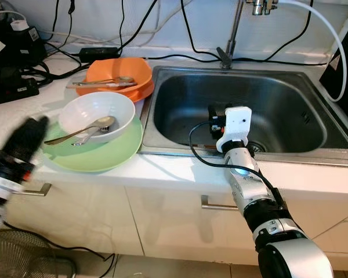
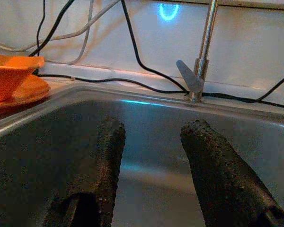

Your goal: Kitchen organization

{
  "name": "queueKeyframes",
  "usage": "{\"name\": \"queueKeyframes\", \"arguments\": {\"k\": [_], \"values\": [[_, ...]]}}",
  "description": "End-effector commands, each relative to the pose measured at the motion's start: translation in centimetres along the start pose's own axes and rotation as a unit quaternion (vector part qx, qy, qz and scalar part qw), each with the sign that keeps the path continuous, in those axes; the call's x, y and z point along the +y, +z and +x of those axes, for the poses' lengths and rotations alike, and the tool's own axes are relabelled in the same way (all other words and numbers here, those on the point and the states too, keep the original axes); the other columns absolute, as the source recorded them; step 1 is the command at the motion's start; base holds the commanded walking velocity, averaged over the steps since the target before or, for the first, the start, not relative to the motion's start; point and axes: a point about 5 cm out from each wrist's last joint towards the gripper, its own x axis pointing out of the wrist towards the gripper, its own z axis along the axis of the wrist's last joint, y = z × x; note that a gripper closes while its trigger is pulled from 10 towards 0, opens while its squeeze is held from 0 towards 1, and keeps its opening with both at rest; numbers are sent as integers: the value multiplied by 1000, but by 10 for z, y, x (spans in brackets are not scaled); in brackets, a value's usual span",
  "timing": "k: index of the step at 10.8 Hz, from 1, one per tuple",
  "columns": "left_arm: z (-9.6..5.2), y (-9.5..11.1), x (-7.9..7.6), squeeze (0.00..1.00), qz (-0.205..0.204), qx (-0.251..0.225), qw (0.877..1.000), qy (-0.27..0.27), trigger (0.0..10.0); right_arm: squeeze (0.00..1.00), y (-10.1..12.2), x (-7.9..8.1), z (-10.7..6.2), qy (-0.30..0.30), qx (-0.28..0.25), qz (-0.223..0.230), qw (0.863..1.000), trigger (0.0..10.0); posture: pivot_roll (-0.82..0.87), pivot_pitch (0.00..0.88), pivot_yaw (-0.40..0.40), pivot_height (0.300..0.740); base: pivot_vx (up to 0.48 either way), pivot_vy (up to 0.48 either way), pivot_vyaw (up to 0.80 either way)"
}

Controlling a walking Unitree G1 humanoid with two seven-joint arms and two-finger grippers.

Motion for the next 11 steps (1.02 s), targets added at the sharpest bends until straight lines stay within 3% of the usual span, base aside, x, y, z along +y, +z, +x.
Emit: {"name": "queueKeyframes", "arguments": {"k": [1, 5, 8, 9, 11], "values": [[-3, -9, -1, 0, -7, 17, 1000, -5, 10000, 0, 0, 0, 2, 1, 1, -2, 1000, 10000, 181, 0, 23, 740, 0, 0, 0], [-8, -21, -1, 0, 4, 39, 999, 17, 10000, 0, -1, -3, 1, -4, 2, -3, 1000, 10000, 186, 0, 22, 740, 0, 0, 0], [6, -13, 5, 0, 49, 29, 998, 39, 10000, 0, 1, -4, 2, -5, 0, -3, 1000, 10000, 181, 0, 22, 740, 0, 0, 0], [16, -1, 6, 0, 70, 11, 996, 48, 10000, 0, 2, -5, 3, -6, -3, -4, 1000, 10000, 177, 0, 23, 740, 0, 0, 0], [21, 0, 6, 0, 79, 12, 996, 43, 10000, 0, 2, -6, 3, -7, -3, -4, 1000, 10000, 175, 0, 25, 740, 0, 0, 0]]}}
